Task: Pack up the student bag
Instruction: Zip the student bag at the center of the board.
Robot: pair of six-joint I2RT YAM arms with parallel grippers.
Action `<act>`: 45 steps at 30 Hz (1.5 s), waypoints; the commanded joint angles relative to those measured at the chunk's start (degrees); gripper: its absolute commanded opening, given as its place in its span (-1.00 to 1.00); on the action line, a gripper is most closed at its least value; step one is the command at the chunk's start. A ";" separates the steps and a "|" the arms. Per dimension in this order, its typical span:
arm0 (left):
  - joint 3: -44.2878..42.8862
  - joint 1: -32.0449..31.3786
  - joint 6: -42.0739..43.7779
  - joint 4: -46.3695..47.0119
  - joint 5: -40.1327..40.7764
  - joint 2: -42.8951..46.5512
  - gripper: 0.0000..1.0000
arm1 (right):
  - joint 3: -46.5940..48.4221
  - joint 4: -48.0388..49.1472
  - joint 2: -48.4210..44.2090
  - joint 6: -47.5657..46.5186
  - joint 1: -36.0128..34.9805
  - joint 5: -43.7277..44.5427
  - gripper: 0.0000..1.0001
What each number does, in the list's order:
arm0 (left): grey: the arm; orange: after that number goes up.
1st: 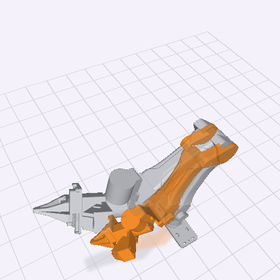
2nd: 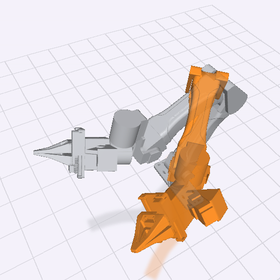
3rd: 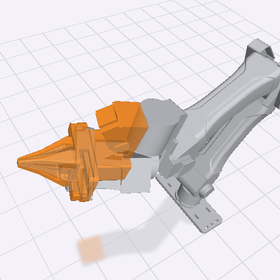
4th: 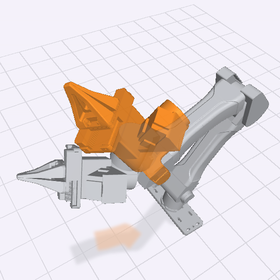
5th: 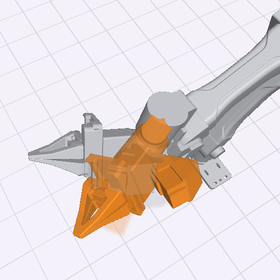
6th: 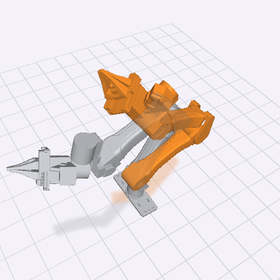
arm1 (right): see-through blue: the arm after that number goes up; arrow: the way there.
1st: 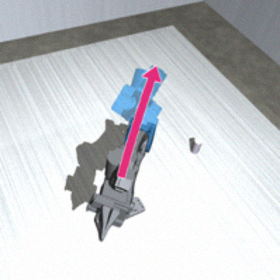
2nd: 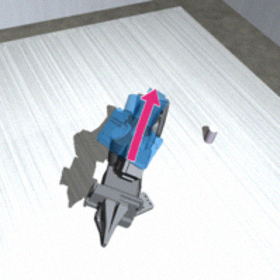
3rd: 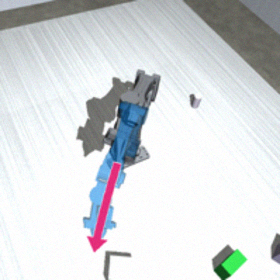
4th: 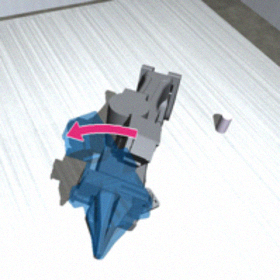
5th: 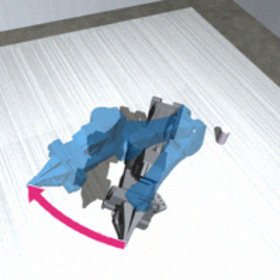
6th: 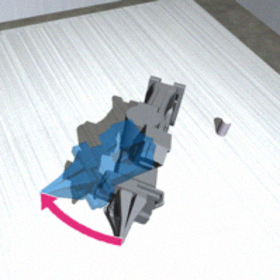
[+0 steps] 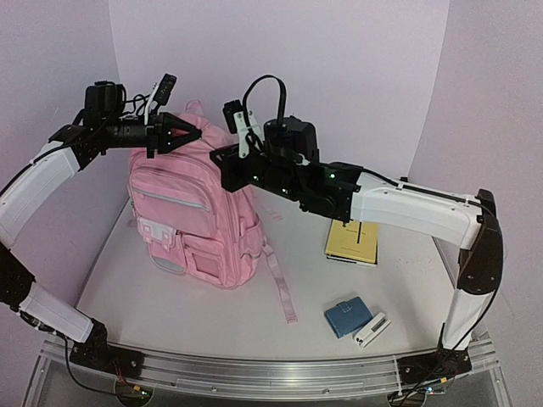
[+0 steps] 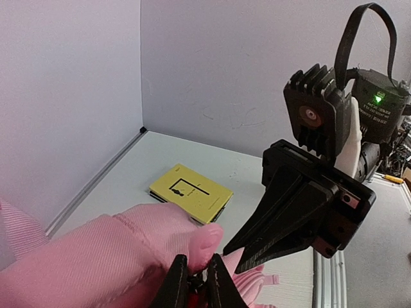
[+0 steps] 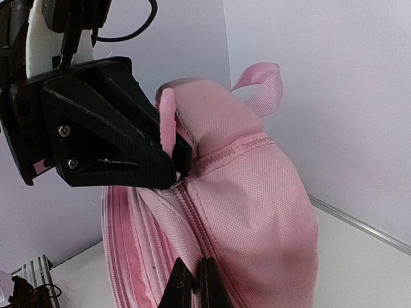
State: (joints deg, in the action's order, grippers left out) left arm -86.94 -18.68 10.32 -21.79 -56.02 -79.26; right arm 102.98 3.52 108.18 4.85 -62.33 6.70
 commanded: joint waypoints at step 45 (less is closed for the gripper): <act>22.49 31.75 -44.83 21.52 20.25 7.05 -1.00 | -3.99 -7.74 -7.29 5.92 1.67 11.41 -1.00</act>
State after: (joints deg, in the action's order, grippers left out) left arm -68.74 7.81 -27.42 -10.33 -42.53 -74.25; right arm 99.46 -0.51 104.55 10.02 -61.32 13.19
